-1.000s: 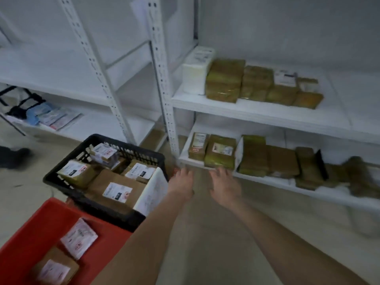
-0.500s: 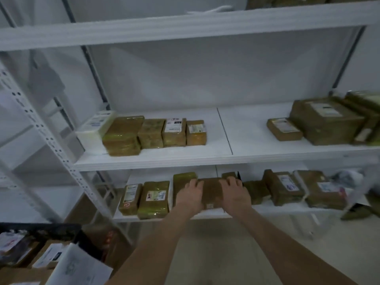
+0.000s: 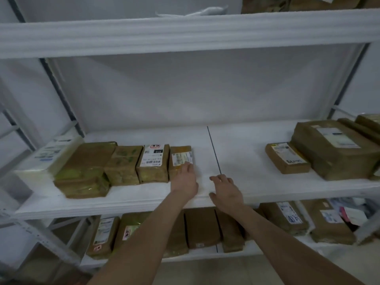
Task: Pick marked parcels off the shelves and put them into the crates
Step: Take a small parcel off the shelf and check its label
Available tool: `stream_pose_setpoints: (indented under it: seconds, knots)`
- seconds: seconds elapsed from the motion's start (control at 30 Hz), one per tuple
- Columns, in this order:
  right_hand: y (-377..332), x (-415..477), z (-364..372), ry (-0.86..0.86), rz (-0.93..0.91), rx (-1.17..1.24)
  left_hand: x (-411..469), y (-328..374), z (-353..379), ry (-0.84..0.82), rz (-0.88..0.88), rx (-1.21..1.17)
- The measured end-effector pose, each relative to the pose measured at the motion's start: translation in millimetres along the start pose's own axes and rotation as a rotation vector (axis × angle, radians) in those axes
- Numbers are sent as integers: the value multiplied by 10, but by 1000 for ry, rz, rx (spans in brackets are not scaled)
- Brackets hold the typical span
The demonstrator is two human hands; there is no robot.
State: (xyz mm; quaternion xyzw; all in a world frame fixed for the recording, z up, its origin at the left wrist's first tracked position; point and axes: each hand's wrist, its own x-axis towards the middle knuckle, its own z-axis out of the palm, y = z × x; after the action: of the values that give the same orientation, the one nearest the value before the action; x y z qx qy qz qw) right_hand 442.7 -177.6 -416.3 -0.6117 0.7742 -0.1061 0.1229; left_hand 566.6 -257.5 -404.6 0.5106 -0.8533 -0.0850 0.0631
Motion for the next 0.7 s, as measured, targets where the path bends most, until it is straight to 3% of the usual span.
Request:
stream_pose_setpoints:
  seconds: [0.2,0.33,0.43,0.5,0.57,0.7]
  knots:
    - [-33,621,54,-34,6,164,524,-61,145,-49,3,249]
    - [142,879,28,6,167,339,603,83,236,53,150,157]
    - [293,1013,-67,38,297,503,637,163,283,89,249,-37]
    - [395,1044,-112,33,371,606,642,161,257,187,181,-180]
    - [490,1041,-141,-7,391,661,653,121,211,257,-7,-304]
    - [551,988,-130,-114,357,756,680,108,208,-26,-334,-513]
